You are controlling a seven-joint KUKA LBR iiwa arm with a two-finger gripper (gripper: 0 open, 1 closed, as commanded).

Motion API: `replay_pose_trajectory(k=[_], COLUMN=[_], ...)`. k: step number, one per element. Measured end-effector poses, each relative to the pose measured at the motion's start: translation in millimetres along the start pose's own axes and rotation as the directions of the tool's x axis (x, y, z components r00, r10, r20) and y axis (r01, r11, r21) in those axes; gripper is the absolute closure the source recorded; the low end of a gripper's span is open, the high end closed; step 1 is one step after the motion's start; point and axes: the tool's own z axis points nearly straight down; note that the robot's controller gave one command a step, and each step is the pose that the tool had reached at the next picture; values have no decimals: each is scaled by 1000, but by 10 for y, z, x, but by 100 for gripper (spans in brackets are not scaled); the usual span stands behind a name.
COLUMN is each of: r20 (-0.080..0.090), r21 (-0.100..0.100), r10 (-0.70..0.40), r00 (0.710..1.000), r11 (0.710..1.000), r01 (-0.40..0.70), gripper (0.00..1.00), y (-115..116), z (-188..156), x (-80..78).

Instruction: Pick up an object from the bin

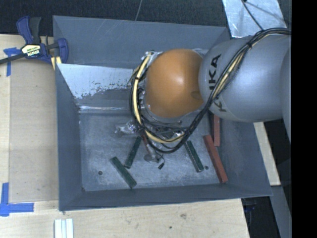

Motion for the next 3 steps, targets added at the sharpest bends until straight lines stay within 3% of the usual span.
replay_pose_trajectory(k=[1,2,3], r20=[0,0,2], r21=[0,0,1], r10=[-56,-56,-77], r00=[998,998,997], r11=[998,998,997], r01=[56,56,77], gripper=[100,100,100], y=[-543,-543,-321], z=[788,788,-666], x=[-260,-260,-263])
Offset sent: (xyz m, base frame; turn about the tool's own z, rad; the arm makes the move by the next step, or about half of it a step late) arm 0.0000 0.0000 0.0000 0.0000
